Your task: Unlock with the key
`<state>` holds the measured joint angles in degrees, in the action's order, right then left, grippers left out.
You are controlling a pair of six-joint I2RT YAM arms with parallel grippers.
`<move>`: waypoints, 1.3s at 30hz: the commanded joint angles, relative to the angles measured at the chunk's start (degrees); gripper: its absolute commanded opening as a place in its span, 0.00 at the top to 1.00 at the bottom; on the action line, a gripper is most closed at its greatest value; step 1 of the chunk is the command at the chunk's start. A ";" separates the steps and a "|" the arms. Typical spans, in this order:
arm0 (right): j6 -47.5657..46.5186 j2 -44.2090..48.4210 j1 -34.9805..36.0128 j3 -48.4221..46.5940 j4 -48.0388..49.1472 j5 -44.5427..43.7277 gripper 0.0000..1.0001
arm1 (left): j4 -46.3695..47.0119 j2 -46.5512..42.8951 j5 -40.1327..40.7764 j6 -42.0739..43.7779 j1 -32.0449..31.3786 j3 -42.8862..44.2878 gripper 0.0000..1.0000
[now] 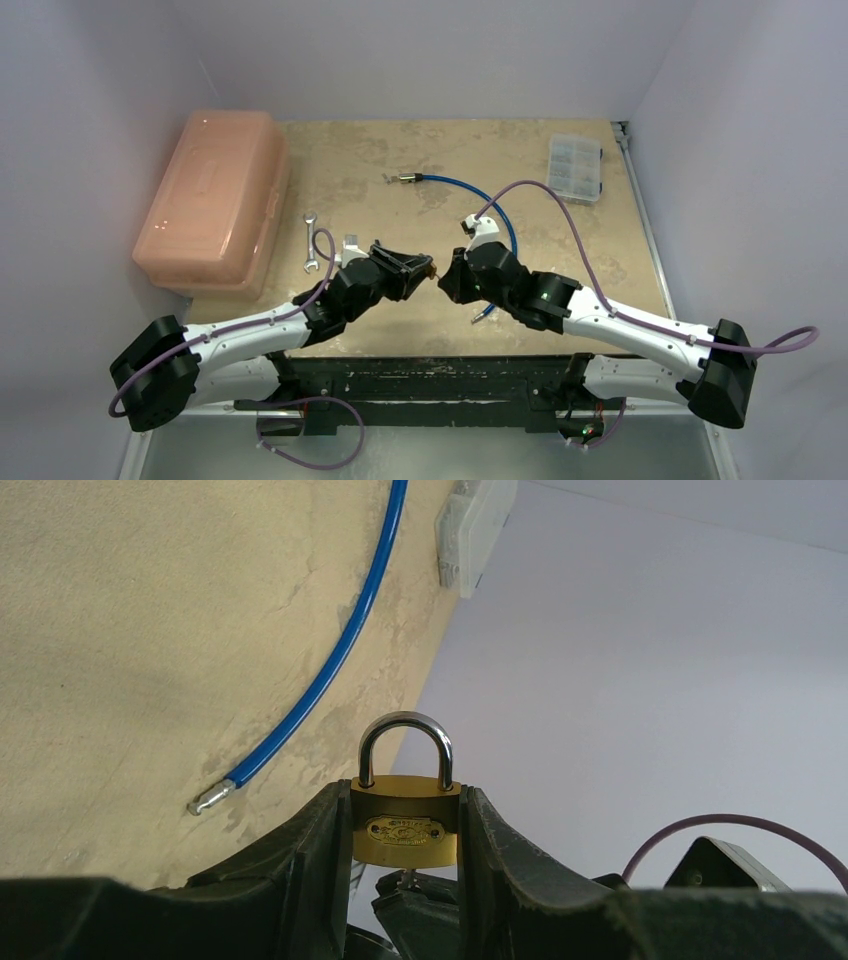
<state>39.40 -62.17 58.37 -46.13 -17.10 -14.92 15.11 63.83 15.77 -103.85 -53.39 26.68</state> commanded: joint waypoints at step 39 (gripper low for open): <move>-0.38 -3.71 -5.78 -3.49 5.05 10.20 1.00 | 2.03 -1.54 1.96 5.03 -2.33 2.06 1.00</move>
<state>39.42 -65.30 53.56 -46.17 -15.05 -5.96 14.06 63.75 19.20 -100.27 -54.35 26.68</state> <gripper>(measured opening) 0.125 0.379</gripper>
